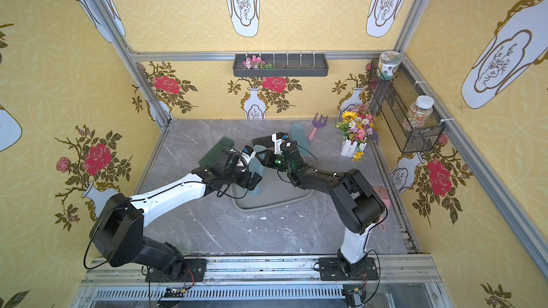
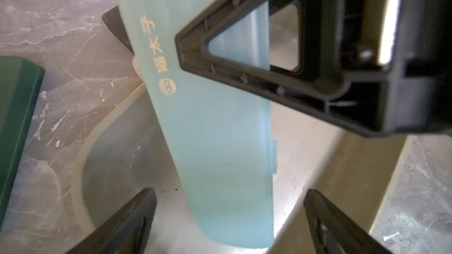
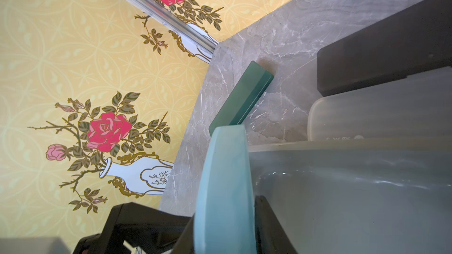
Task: Put the pencil case into the storage box
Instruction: Pick up the pencil case from the center of the board, then place the pencil case at the storage box.
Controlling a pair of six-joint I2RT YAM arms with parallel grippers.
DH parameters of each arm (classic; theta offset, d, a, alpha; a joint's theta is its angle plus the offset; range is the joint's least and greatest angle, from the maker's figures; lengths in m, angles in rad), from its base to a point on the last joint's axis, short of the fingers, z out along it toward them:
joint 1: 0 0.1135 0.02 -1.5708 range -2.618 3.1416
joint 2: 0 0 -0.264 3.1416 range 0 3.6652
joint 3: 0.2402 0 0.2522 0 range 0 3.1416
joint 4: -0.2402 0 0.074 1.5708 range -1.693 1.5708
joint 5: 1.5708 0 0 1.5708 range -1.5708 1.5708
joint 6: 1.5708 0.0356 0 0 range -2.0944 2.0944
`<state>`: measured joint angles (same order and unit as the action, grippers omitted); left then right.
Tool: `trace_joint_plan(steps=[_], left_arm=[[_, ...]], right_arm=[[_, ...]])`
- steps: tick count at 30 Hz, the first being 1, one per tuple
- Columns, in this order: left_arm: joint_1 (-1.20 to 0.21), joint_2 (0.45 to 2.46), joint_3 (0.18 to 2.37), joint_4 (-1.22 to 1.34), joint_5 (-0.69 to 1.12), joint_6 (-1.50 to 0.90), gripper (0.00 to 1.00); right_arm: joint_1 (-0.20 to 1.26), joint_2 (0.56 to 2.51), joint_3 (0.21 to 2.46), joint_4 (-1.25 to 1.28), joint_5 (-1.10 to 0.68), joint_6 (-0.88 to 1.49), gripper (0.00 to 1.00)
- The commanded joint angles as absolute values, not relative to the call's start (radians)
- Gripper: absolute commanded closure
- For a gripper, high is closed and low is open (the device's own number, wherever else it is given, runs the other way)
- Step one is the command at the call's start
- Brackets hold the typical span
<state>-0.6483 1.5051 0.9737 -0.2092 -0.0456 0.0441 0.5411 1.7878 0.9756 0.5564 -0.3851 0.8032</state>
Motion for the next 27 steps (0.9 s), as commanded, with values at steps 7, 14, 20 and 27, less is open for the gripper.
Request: trace_joint_plan(steps=[7, 14, 20, 27], left_arm=[[-0.65, 1.485, 0.958, -0.195, -0.04, 0.051, 0.0], [-0.65, 1.389, 0.959, -0.253, -0.093, 0.04, 0.0], [-0.647, 1.287, 0.939, -0.292, -0.174, 0.045, 0.0], [-0.613, 1.24, 0.913, -0.297, -0.187, 0.046, 0.0]], right_arm=[[0.54, 1.809, 0.979, 0.626, -0.371, 0.797, 0.68], [0.521, 1.812, 0.972, 0.636, -0.39, 0.8, 0.68], [0.458, 1.828, 0.993, 0.637, -0.54, 0.799, 0.68], [0.401, 1.848, 1.04, 0.567, -0.721, 0.757, 0.69]])
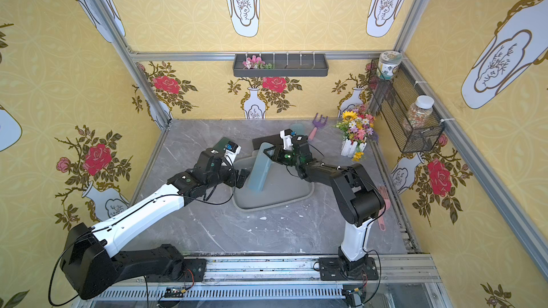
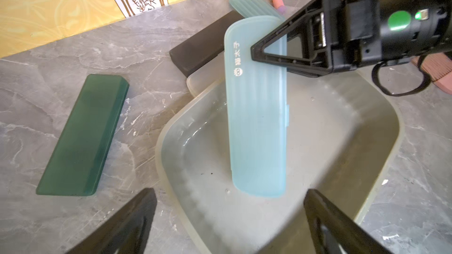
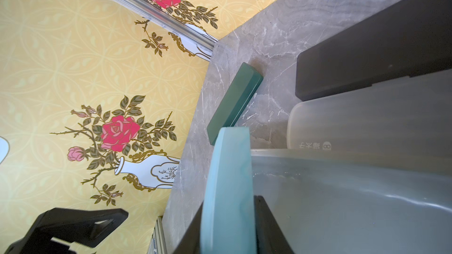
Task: Put the pencil case into the storage box
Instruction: Place the pencil case at the storage box.
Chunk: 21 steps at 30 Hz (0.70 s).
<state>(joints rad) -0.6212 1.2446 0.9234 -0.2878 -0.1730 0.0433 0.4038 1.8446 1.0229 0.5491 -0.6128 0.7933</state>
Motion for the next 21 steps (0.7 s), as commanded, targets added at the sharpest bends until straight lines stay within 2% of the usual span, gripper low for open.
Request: trace_joint_plan(steps=[1, 11, 21], left_arm=[[-0.607, 1.239, 0.91, -0.295, -0.185, 0.045, 0.0], [-0.56, 1.204, 0.87, -0.253, -0.221, 0.005, 0.0], [-0.499, 1.154, 0.808, -0.194, -0.243, -0.055, 0.0]], right_arm=[[0.402, 1.852, 1.049, 0.548, -0.737, 0.745, 0.69], [0.403, 1.967, 1.186, 0.36, -0.931, 0.619, 0.7], [0.451, 2.049, 1.261, 0.215, -0.981, 0.514, 0.7]])
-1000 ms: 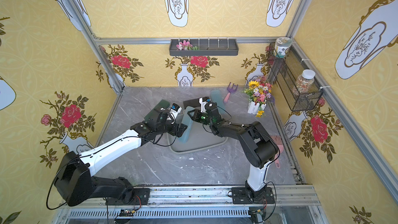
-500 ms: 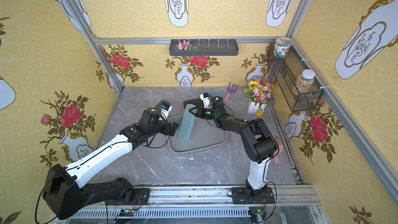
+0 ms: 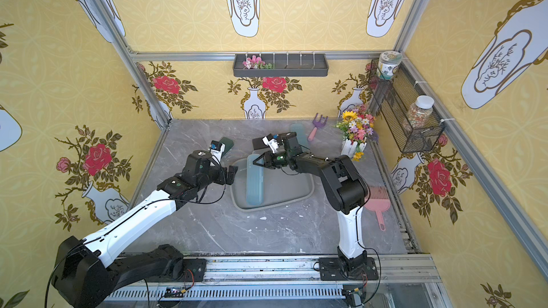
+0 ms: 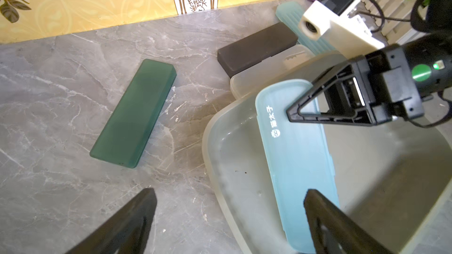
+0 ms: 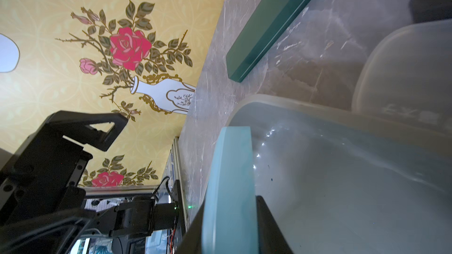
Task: Put the pencil case into the storage box
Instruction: Place the pencil case at the storage box.
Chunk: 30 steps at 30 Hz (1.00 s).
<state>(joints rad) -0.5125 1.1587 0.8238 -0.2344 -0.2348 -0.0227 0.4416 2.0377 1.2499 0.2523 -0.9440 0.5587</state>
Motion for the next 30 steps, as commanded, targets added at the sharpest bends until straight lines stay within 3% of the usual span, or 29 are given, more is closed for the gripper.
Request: trace_joint_plan(steps=[1, 12, 17, 19, 30], left_arm=[[-0.494, 1.154, 0.802, -0.19, -0.245, -0.059, 0.0], [-0.464, 1.195, 0.775, -0.142, -0.223, -0.063, 0.0], [-0.418, 1.229, 0.783, -0.124, -0.226, -0.092, 0.0], [-0.411, 1.239, 0.784, -0.111, -0.238, -0.095, 0.0], [-0.352, 1.339, 0.809, -0.019, -0.344, -0.162, 0.0]], right_arm=[[0.456, 2.054, 1.265, 0.206, -0.982, 0.507, 0.7], [0.512, 2.129, 1.337, 0.113, -0.945, 0.451, 0.68], [0.535, 2.161, 1.383, 0.042, -0.897, 0.411, 0.57], [0.54, 2.163, 1.394, 0.018, -0.871, 0.397, 0.46], [0.541, 2.166, 1.416, -0.067, -0.78, 0.354, 0.36]])
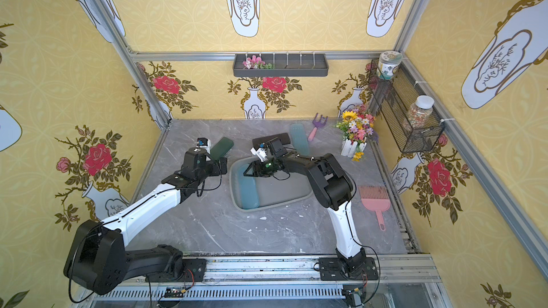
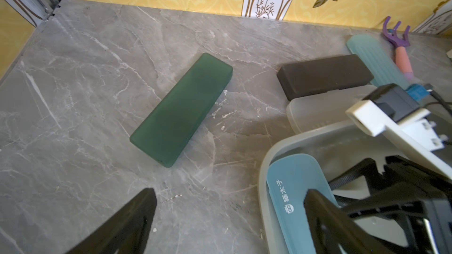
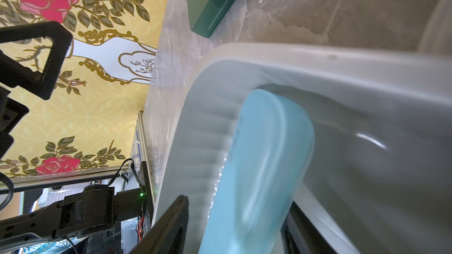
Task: Put the pencil case into the storage box
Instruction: Place the pencil case at the storage box, then pick up the pencil case from the center of the board.
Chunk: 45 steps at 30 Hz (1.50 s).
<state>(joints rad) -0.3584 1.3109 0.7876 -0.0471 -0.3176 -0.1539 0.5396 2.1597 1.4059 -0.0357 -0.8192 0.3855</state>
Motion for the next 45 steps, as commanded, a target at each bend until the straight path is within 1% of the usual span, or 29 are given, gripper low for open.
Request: trace_joint_plan(steps=[1, 4, 7, 11, 14, 18, 23, 24, 25, 26, 29, 31, 33, 36, 37, 38, 39, 42, 45], left_arm=[[-0.35, 1.358, 0.825, -0.035, -0.352, -0.153, 0.0], [-0.329, 1.418, 0.863, -0.049, -0.369, -0.162, 0.0], [-0.288, 1.491, 0.927, -0.085, -0.341, -0.192, 0.0], [-0.263, 1.583, 0.982, -0.07, -0.376, -0.133, 0.0], [-0.228, 1.647, 1.045, -0.092, -0.358, -0.095, 0.0], [-0.216, 1.719, 1.131, -0.135, -0.316, 0.014, 0.0], [-0.214, 1.781, 1.2, -0.128, -0.272, 0.218, 0.02], [-0.211, 1.801, 1.229, -0.145, -0.266, 0.252, 0.05], [-0.207, 1.821, 1.262, -0.176, -0.245, 0.289, 0.11], [-0.199, 1.848, 1.299, -0.218, -0.206, 0.341, 0.19], [-0.175, 1.927, 1.399, -0.282, -0.201, 0.392, 0.24], [-0.15, 1.966, 1.448, -0.313, -0.111, 0.432, 0.33], [-0.135, 2.0, 1.494, -0.331, -0.069, 0.446, 0.34], [-0.117, 2.056, 1.564, -0.387, -0.045, 0.464, 0.33], [-0.112, 2.07, 1.582, -0.408, -0.034, 0.465, 0.27], [-0.105, 2.086, 1.602, -0.435, -0.023, 0.466, 0.05], [-0.104, 2.099, 1.621, -0.457, -0.014, 0.458, 0.0], [-0.1, 2.122, 1.656, -0.512, 0.057, 0.459, 0.0], [-0.1, 2.137, 1.671, -0.55, 0.065, 0.47, 0.0]], right_arm=[[0.541, 2.165, 1.416, -0.075, -0.771, 0.347, 0.36], [0.542, 2.161, 1.422, -0.111, -0.735, 0.323, 0.34], [0.54, 2.139, 1.409, -0.122, -0.699, 0.315, 0.34], [0.525, 2.088, 1.38, -0.133, -0.661, 0.307, 0.34], [0.521, 2.05, 1.369, -0.164, -0.639, 0.286, 0.33], [0.517, 1.993, 1.34, -0.19, -0.609, 0.267, 0.32], [0.517, 1.931, 1.287, -0.189, -0.607, 0.262, 0.3], [0.517, 1.922, 1.277, -0.186, -0.61, 0.262, 0.3], [0.517, 1.915, 1.27, -0.186, -0.613, 0.261, 0.29], [0.518, 1.908, 1.263, -0.189, -0.616, 0.258, 0.29], [0.517, 1.884, 1.239, -0.186, -0.62, 0.253, 0.28], [0.517, 1.871, 1.224, -0.183, -0.627, 0.252, 0.28], [0.517, 1.86, 1.212, -0.181, -0.632, 0.248, 0.27], [0.518, 1.847, 1.198, -0.191, -0.634, 0.235, 0.26], [0.518, 1.843, 1.193, -0.196, -0.634, 0.23, 0.26], [0.517, 1.838, 1.187, -0.198, -0.633, 0.227, 0.26], [0.517, 1.833, 1.182, -0.196, -0.634, 0.225, 0.25], [0.517, 1.826, 1.175, -0.193, -0.638, 0.222, 0.24], [0.516, 1.822, 1.174, -0.192, -0.644, 0.221, 0.24]])
